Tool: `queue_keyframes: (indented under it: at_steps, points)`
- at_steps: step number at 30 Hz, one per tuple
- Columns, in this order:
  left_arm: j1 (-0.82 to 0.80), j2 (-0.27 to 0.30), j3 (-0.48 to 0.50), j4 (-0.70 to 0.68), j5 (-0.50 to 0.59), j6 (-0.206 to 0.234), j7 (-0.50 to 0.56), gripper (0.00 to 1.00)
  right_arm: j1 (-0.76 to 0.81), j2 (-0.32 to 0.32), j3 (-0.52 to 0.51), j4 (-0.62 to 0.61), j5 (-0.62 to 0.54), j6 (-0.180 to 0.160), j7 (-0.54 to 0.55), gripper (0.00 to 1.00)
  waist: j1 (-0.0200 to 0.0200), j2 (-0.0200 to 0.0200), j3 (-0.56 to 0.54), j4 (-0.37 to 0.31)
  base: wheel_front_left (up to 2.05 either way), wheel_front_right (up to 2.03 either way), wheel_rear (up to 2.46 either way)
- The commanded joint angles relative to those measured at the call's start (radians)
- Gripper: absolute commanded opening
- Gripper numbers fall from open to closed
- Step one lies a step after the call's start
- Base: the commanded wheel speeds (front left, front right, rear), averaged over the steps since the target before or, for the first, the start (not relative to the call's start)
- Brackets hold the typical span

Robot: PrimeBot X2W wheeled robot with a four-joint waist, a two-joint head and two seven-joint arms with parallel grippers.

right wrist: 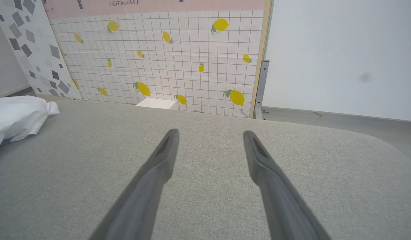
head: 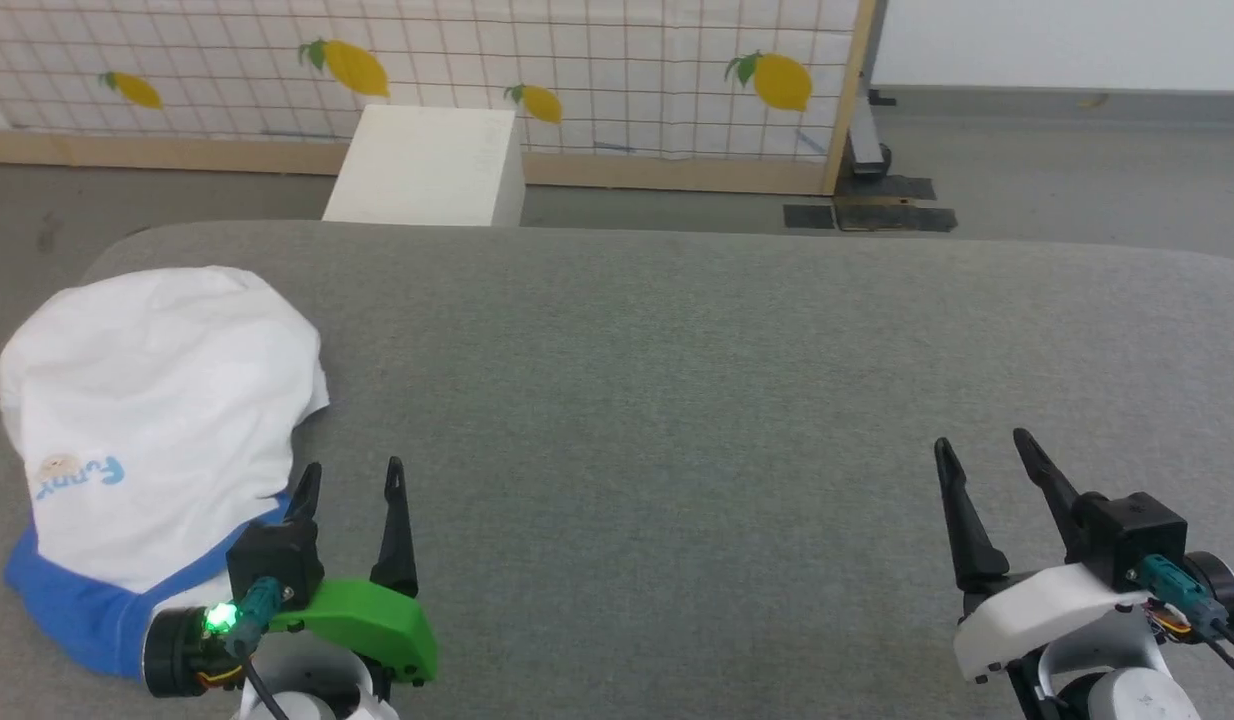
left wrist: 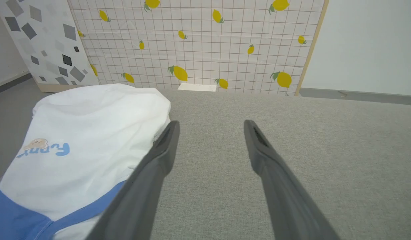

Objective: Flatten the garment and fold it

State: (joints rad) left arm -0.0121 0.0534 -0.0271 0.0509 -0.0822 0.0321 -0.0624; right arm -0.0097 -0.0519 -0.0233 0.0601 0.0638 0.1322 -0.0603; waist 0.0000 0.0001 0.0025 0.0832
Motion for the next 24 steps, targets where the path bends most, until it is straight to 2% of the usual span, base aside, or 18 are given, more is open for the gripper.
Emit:
queue_keyframes:
  at_steps: [1,24]
  points:
    - [-0.001,0.000,-0.002,0.004,-0.007,0.007,-0.010,1.00,0.014,0.000,-0.002,0.007,0.010,0.000,-0.012,1.00,0.0000,-0.0001,0.001,0.021,0.00,0.00,0.00]
    - [0.017,-0.001,-0.008,0.026,-0.059,0.037,-0.062,1.00,0.026,0.001,-0.006,0.061,0.049,-0.001,-0.063,1.00,0.0000,-0.0001,0.000,0.183,0.00,0.00,0.00]
